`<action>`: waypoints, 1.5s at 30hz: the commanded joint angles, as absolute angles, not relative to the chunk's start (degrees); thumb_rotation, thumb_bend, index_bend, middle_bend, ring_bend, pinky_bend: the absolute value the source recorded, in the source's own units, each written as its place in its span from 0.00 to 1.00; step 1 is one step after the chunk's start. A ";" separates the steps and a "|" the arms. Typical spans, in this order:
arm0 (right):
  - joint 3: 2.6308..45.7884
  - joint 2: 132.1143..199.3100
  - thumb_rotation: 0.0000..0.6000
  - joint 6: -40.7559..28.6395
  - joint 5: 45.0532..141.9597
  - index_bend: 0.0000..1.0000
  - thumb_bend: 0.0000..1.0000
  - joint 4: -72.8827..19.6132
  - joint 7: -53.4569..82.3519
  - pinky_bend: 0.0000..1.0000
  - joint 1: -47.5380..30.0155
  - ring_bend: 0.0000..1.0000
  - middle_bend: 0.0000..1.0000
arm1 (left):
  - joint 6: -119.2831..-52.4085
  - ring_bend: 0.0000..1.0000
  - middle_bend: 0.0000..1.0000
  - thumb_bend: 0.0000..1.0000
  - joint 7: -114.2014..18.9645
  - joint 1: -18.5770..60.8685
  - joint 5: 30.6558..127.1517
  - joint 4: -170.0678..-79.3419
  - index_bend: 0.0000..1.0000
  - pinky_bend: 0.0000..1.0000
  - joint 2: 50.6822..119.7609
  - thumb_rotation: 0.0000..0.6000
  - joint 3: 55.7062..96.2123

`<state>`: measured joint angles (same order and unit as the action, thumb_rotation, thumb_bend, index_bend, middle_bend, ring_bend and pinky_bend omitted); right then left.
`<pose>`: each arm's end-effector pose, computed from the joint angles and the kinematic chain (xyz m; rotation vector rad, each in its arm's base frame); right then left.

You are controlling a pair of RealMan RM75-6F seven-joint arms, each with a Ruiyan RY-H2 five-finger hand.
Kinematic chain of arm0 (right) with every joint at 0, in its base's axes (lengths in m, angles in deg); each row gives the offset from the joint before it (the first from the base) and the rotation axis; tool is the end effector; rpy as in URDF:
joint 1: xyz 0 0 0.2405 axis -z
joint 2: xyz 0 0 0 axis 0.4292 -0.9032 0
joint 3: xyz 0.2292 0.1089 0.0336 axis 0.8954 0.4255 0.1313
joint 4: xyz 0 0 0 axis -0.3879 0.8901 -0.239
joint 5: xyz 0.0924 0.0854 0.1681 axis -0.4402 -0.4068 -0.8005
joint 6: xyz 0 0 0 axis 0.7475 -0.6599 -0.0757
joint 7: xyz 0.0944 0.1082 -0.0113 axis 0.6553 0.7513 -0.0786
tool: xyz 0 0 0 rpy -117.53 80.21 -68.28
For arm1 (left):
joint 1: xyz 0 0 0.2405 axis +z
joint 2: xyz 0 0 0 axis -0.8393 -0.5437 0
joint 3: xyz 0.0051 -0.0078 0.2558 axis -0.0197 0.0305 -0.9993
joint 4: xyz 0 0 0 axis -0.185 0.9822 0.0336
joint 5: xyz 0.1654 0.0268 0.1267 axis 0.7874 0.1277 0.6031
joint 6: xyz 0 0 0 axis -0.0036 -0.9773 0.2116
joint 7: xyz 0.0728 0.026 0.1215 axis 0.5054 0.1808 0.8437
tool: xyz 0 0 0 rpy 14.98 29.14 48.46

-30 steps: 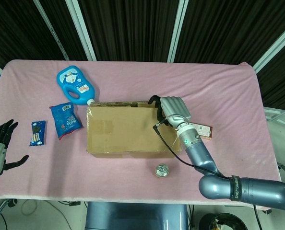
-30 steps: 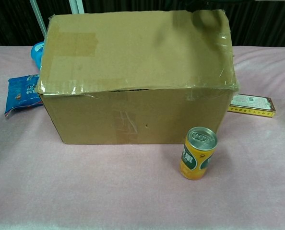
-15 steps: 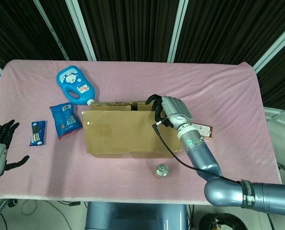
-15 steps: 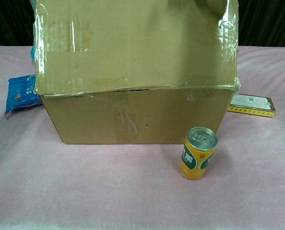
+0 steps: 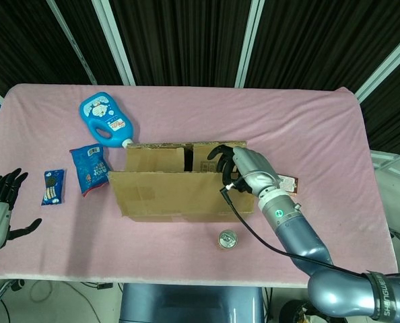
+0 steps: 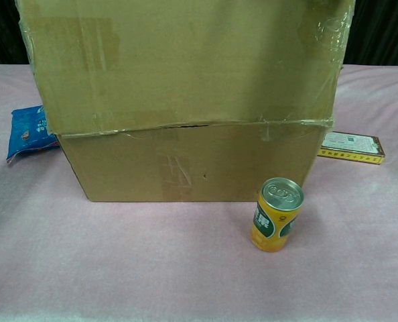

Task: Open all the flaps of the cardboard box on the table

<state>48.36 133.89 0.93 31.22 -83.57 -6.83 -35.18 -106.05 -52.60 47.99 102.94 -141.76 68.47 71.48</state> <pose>0.0120 -0.3215 0.1471 1.5763 -1.6085 1.1246 -0.3037 0.2076 0.1523 -1.3836 -0.9173 -1.0146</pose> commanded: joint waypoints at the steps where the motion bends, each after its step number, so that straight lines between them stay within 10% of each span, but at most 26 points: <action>1: 49.16 130.81 1.00 2.12 29.92 0.32 1.00 -86.59 -5.39 0.56 -34.55 0.53 0.52 | -106.12 0.00 0.00 0.15 -52.48 48.01 103.06 -141.69 0.00 0.00 68.53 1.00 71.48; 31: 44.91 113.79 1.00 33.26 40.12 0.30 1.00 -87.24 6.63 0.54 -25.95 0.49 0.47 | -106.54 0.00 0.00 0.15 -51.87 48.20 103.82 -141.16 0.00 0.00 69.01 1.00 71.51; 37: 42.78 116.92 1.00 22.71 52.31 0.23 0.76 -87.24 4.94 0.37 -20.06 0.32 0.29 | -106.60 0.00 0.00 0.15 -51.48 48.18 103.85 -141.10 0.00 0.00 69.04 1.00 71.60; 45: 29.98 130.26 1.00 -11.88 84.45 0.00 0.32 -86.98 -6.09 0.24 -1.57 0.00 0.00 | -106.79 0.00 0.00 0.15 -49.62 48.02 104.09 -141.17 0.00 0.00 69.16 1.00 71.76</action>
